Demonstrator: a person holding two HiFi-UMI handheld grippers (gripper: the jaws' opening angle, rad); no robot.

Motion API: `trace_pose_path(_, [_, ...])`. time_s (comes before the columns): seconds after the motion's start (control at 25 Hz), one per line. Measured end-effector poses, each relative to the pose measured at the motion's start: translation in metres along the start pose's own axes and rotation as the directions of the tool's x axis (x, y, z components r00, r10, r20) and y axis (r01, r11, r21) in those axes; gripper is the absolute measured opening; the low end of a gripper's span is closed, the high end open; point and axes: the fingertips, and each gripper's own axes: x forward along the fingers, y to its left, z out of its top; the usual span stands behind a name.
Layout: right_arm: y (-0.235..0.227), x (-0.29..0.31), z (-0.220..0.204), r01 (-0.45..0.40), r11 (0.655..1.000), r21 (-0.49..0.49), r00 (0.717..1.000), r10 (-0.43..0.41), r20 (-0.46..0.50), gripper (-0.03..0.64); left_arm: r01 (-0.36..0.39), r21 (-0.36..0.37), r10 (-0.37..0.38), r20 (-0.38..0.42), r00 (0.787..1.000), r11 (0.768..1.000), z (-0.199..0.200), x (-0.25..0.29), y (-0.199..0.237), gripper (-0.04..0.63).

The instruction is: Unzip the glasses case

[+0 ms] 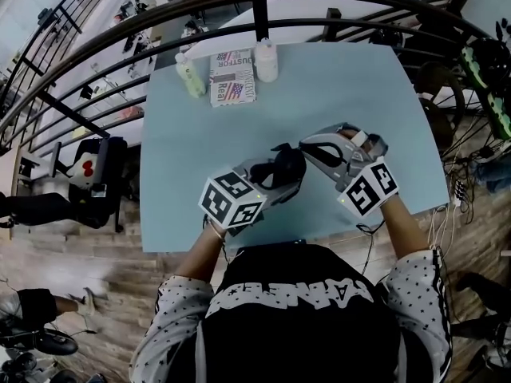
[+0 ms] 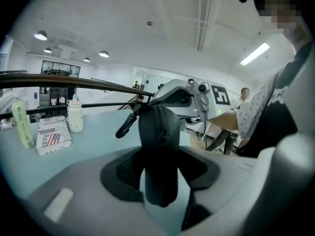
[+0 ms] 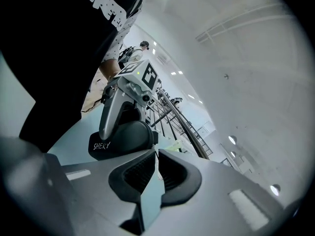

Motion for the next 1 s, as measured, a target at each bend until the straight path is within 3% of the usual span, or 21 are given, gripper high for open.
trace_pose_path(0.28, [-0.009,-0.002,-0.006,0.058,0.989,0.137,0.998,-0.059,0.005,0.035,0.009,-0.059,-0.004,0.089,0.996,0.998,0.008,-0.006,0.002,0.000])
trace_pose_path(0.68, [-0.014,-0.015,-0.007,0.150,0.961,0.233,0.988,-0.156,0.008,0.020,-0.004,-0.105,0.025,0.195,0.981,0.994,0.028,-0.019,0.009,0.000])
trace_pose_path(0.8, [-0.016,-0.017,-0.004,0.187,0.932,0.312,0.978,-0.205,0.027,0.006,-0.018,-0.128,0.046,0.220,0.974,0.992,0.031,-0.030,0.014,0.000])
trace_pose_path(1.0, [-0.024,-0.027,-0.011,0.237,0.833,0.499,0.960,-0.278,0.008,0.005,-0.027,-0.152,0.067,0.265,0.962,0.988,0.042,-0.040,0.018,0.000])
